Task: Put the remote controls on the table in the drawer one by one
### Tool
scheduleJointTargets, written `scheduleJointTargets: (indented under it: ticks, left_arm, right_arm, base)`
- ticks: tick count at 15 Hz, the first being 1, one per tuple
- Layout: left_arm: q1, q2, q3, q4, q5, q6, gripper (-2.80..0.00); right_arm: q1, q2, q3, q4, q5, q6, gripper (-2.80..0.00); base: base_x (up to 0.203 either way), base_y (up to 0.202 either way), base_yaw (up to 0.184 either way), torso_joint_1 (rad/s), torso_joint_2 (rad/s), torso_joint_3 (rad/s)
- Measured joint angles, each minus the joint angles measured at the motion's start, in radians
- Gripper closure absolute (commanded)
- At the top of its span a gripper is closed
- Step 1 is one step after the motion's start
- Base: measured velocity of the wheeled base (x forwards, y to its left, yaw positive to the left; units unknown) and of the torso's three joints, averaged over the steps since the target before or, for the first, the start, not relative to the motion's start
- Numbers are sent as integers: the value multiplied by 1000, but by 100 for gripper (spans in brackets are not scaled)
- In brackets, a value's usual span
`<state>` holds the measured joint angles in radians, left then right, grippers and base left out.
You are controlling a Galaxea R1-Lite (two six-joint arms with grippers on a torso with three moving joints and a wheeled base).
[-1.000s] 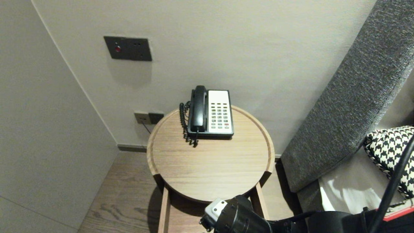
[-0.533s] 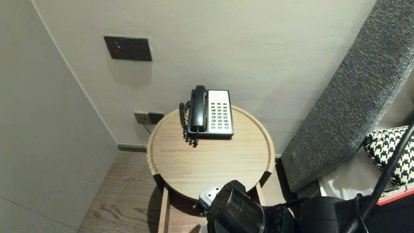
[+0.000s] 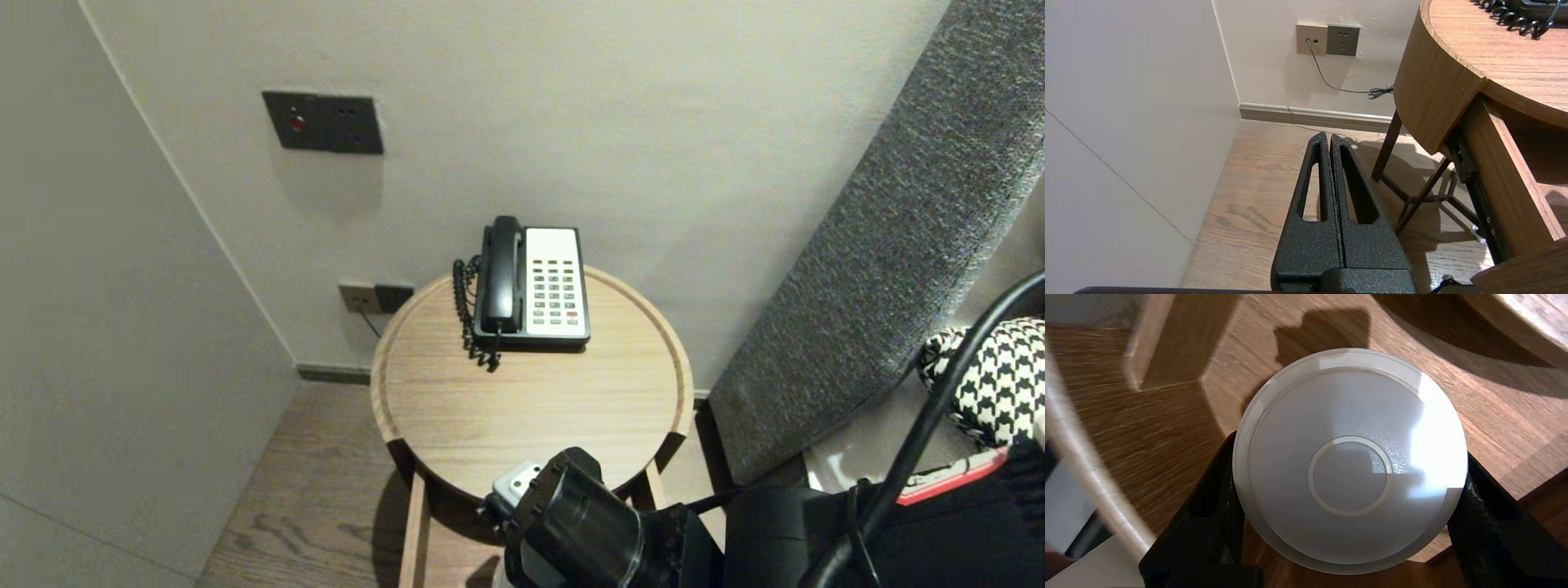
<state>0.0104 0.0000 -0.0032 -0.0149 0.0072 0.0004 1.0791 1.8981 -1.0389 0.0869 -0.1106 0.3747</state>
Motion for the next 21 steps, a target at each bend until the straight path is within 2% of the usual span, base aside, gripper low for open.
scheduleJointTargets:
  ticks: [5, 21]
  left_arm:
    - [0, 0, 0, 0, 0, 0, 0]
    - [0, 0, 0, 0, 0, 0, 0]
  right_arm:
    - [-30, 39, 1, 4, 0, -21, 0]
    - [-42, 157, -46, -11, -1, -35, 0]
  base:
    - [0, 0, 0, 0, 0, 0]
    - [0, 0, 0, 0, 0, 0]
